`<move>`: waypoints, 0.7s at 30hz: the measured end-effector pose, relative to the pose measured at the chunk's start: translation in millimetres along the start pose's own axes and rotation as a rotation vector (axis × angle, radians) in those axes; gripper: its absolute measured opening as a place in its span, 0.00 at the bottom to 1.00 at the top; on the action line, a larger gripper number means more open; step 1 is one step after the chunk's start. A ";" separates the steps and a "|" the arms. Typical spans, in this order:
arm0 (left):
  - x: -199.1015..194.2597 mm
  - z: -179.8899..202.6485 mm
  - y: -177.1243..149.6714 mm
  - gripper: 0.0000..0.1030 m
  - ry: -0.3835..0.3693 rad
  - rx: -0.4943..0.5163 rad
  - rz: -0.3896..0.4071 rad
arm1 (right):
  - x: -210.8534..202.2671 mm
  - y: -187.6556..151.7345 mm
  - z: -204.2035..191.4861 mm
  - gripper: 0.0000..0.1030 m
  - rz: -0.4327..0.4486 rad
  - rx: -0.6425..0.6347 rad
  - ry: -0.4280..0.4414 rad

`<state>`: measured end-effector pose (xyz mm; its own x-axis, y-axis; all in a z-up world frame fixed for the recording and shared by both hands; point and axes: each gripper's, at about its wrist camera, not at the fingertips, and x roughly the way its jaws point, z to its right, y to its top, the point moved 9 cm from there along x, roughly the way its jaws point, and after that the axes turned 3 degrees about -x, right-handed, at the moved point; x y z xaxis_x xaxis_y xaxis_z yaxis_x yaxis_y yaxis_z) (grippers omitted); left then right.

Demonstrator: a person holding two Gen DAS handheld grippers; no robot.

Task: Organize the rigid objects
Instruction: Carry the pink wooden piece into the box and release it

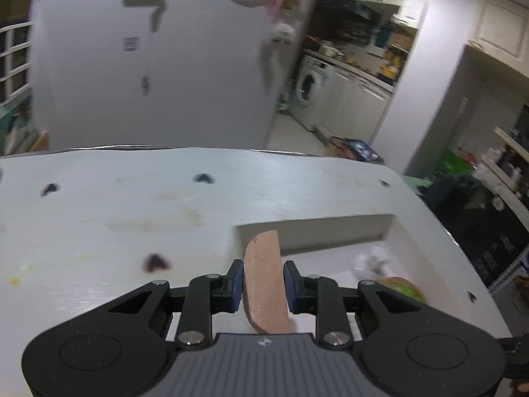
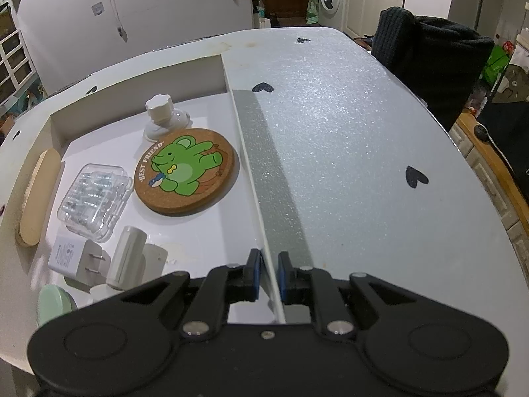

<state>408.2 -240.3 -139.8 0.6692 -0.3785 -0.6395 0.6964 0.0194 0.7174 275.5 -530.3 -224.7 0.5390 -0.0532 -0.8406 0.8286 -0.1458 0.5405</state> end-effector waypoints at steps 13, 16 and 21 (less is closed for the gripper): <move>59.5 51.1 -13.7 0.26 -0.027 0.075 -0.098 | -0.5 -0.3 0.9 0.12 0.009 -0.003 0.014; 71.9 57.2 -13.8 0.26 -0.044 0.095 -0.132 | -0.4 -0.4 1.0 0.12 0.009 -0.003 0.018; 91.9 68.7 -14.8 0.26 -0.058 0.148 -0.164 | -0.2 -0.3 1.6 0.12 0.011 0.002 0.021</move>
<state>441.6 -339.0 -190.2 0.5313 -0.4182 -0.7368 0.7463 -0.1807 0.6406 274.9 -531.8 -224.7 0.5512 -0.0341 -0.8337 0.8223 -0.1470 0.5497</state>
